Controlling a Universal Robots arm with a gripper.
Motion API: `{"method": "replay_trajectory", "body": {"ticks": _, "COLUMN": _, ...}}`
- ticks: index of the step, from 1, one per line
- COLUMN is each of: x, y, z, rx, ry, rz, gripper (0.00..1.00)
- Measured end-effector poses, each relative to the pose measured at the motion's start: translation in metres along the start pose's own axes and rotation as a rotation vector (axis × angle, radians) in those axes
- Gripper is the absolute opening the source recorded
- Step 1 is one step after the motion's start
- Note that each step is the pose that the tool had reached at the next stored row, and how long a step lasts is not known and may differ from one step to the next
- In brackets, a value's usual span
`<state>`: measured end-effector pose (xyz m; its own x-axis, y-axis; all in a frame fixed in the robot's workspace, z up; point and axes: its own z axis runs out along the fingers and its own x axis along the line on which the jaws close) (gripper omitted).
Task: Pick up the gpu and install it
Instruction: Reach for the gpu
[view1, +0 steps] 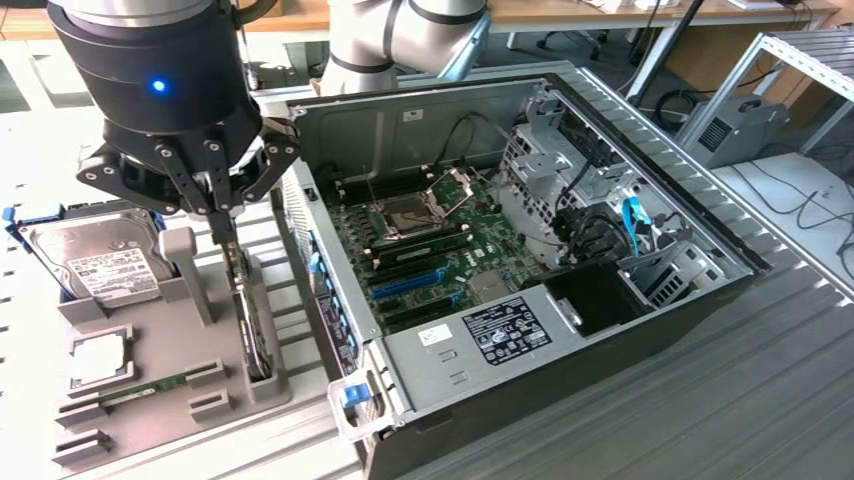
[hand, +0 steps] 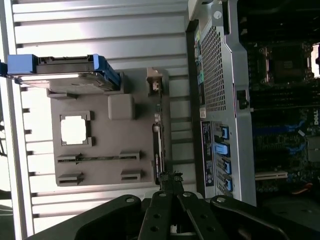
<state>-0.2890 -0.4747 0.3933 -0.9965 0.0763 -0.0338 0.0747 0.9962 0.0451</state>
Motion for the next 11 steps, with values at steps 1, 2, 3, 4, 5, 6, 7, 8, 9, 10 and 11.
{"method": "replay_trajectory", "body": {"ticks": 1, "x": -0.0001, "y": -0.0005, "z": 0.0, "rx": -0.0001, "ry": -0.0001, "rz": 0.0, "gripper": 0.11}}
{"method": "replay_trajectory", "body": {"ticks": 2, "x": -0.0001, "y": -0.0011, "z": 0.0, "rx": -0.0001, "ry": 0.0, "rz": 0.0, "gripper": 0.11}}
{"method": "replay_trajectory", "body": {"ticks": 3, "x": -0.0001, "y": -0.0017, "z": 0.0, "rx": 0.0, "ry": 0.0, "rz": 0.0, "gripper": 0.11}}
{"method": "replay_trajectory", "body": {"ticks": 4, "x": -0.0002, "y": -0.0023, "z": -0.0001, "rx": 0.0, "ry": 0.0, "rz": 0.0, "gripper": 0.11}}
{"method": "replay_trajectory", "body": {"ticks": 5, "x": -0.0003, "y": -0.0036, "z": -0.0001, "rx": 0.0, "ry": 0.0, "rz": 0.0, "gripper": 0.11}}
{"method": "replay_trajectory", "body": {"ticks": 6, "x": -0.0003, "y": -0.0043, "z": -0.0002, "rx": 0.0, "ry": 0.0, "rz": 0.0, "gripper": 0.11}}
{"method": "replay_trajectory", "body": {"ticks": 7, "x": -0.0004, "y": -0.0047, "z": -0.0002, "rx": 0.0, "ry": 0.0, "rz": 0.0, "gripper": 0.11}}
{"method": "replay_trajectory", "body": {"ticks": 8, "x": -0.0004, "y": -0.0053, "z": -0.0002, "rx": 0.0, "ry": 0.0, "rz": 0.0, "gripper": 0.11}}
{"method": "replay_trajectory", "body": {"ticks": 9, "x": -0.0005, "y": -0.0058, "z": -0.0002, "rx": 0.0, "ry": 0.0, "rz": 0.0, "gripper": 0.11}}
{"method": "replay_trajectory", "body": {"ticks": 10, "x": -0.0005, "y": -0.0064, "z": -0.0003, "rx": 0.0, "ry": 0.0, "rz": 0.0, "gripper": 0.11}}
{"method": "replay_trajectory", "body": {"ticks": 11, "x": -0.0005, "y": -0.0069, "z": -0.0003, "rx": 0.0, "ry": 0.0, "rz": 0.0, "gripper": 0.11}}
